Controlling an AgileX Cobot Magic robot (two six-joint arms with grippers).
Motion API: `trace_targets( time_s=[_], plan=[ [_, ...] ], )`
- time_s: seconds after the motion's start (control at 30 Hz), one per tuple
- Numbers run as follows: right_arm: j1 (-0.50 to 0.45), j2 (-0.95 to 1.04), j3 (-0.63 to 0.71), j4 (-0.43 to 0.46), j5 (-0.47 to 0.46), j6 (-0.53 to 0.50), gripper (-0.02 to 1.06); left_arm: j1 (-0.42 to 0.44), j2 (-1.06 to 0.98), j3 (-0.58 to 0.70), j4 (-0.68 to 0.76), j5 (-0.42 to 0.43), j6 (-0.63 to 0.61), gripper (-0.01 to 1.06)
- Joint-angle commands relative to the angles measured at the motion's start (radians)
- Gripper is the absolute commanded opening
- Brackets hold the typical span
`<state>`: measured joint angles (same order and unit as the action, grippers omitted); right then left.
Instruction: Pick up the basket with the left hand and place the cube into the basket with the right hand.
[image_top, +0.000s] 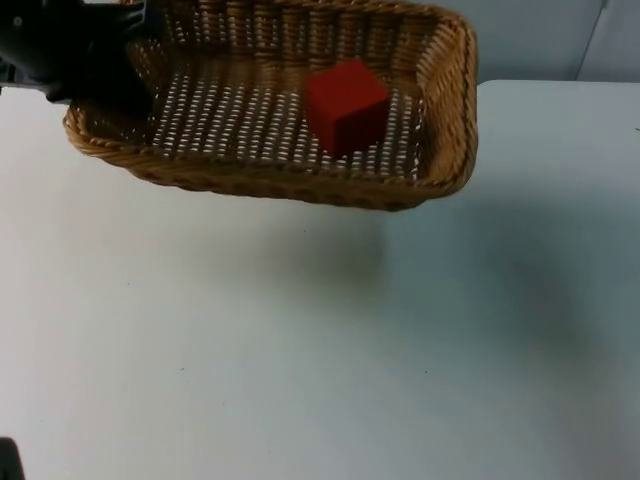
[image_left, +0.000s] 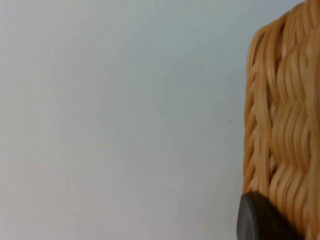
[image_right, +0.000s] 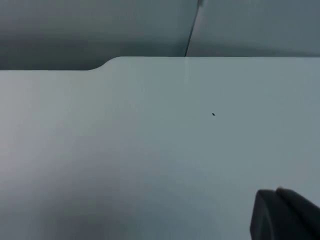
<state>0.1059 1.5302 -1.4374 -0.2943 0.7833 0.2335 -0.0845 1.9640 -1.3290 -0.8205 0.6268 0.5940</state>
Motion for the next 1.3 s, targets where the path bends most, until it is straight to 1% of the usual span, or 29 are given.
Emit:
trace_targets(
  time_s=[0.0,0.07,0.17,0.23,0.3,0.33,0.37,0.47,0.5,0.53,0.6,0.7,0.73,0.8,0.83,0.9,0.93,0.97,1.0,1.07,1.13,1.17,1.2,1.23,1.27],
  plan=[
    [-0.005,-0.011,0.004,0.004,-0.004,-0.005,0.00,-0.004,0.015,-0.008,-0.120,0.021,0.056,0.00],
    [-0.005,-0.011,0.004,0.004,-0.004,-0.005,0.00,-0.004,0.061,-0.008,-0.188,0.058,0.121,0.00],
    [-0.005,-0.011,0.004,0.004,-0.004,-0.005,0.00,-0.004,0.105,-0.008,-0.197,0.079,0.137,0.02],
    [-0.005,-0.011,0.004,0.004,-0.006,-0.008,0.00,-0.004,0.154,-0.008,-0.197,0.097,0.140,0.08],
    [-0.005,-0.011,0.004,0.004,-0.007,-0.008,0.00,-0.004,0.191,-0.008,-0.197,0.099,0.140,0.19],
    [-0.005,-0.011,0.004,0.004,-0.007,-0.008,0.00,-0.004,0.191,-0.008,-0.197,0.099,0.140,0.19],
    [-0.005,-0.011,0.004,0.004,-0.010,-0.008,0.00,-0.004,0.208,-0.010,-0.197,0.099,0.140,0.27],
    [-0.005,-0.011,0.004,0.004,-0.015,-0.025,0.00,-0.004,0.231,-0.010,-0.190,0.085,0.140,0.57],
    [-0.005,-0.011,0.004,0.006,-0.018,-0.028,0.00,-0.004,0.233,-0.010,-0.181,0.075,0.140,0.65],
    [-0.005,-0.011,0.004,0.007,-0.021,-0.028,0.00,-0.004,0.233,-0.012,-0.168,0.067,0.140,0.68],
    [-0.005,-0.011,0.004,0.007,-0.022,-0.028,0.00,-0.004,0.233,-0.017,-0.154,0.067,0.140,0.69],
    [-0.005,-0.011,0.004,0.016,-0.045,-0.028,0.00,-0.004,0.233,-0.057,-0.089,0.102,0.126,0.69],
    [-0.005,-0.011,0.004,0.016,-0.045,-0.028,0.00,-0.004,0.233,-0.057,-0.089,0.102,0.126,0.69],
    [-0.005,-0.011,0.004,0.025,-0.054,-0.028,0.00,-0.004,0.233,-0.112,0.019,0.119,0.058,0.69],
    [-0.005,-0.011,0.004,0.025,-0.054,-0.028,0.00,-0.004,0.233,-0.112,0.019,0.119,0.058,0.69],
    [-0.005,-0.011,0.004,0.030,-0.056,-0.032,0.00,-0.004,0.233,-0.160,0.137,0.144,-0.029,0.69],
    [-0.005,-0.011,0.004,0.030,-0.056,-0.034,0.00,-0.004,0.231,-0.195,0.218,0.172,-0.091,0.69],
    [-0.005,-0.011,0.004,0.030,-0.056,-0.034,0.00,-0.004,0.231,-0.223,0.253,0.197,-0.119,0.69],
    [-0.005,-0.011,0.004,0.030,-0.056,-0.034,0.00,-0.004,0.231,-0.223,0.253,0.197,-0.119,0.69],
    [-0.005,-0.011,0.004,0.030,-0.063,-0.035,0.00,-0.004,0.231,-0.278,0.308,0.244,-0.179,0.69],
    [-0.005,-0.011,0.004,0.030,-0.070,-0.035,0.00,-0.004,0.227,-0.343,0.308,0.297,-0.199,0.68],
    [-0.005,-0.011,0.004,0.030,-0.070,-0.035,0.00,-0.004,0.227,-0.343,0.308,0.297,-0.199,0.68],
    [-0.005,-0.011,0.004,0.030,-0.077,-0.037,0.00,-0.004,0.219,-0.375,0.308,0.314,-0.209,0.64],
    [-0.005,-0.011,0.004,0.030,-0.088,-0.051,0.00,-0.004,0.208,-0.405,0.308,0.337,-0.209,0.57],
    [-0.005,-0.011,0.004,0.030,-0.105,-0.064,0.00,-0.004,0.193,-0.446,0.308,0.358,-0.209,0.46]
  ],
)
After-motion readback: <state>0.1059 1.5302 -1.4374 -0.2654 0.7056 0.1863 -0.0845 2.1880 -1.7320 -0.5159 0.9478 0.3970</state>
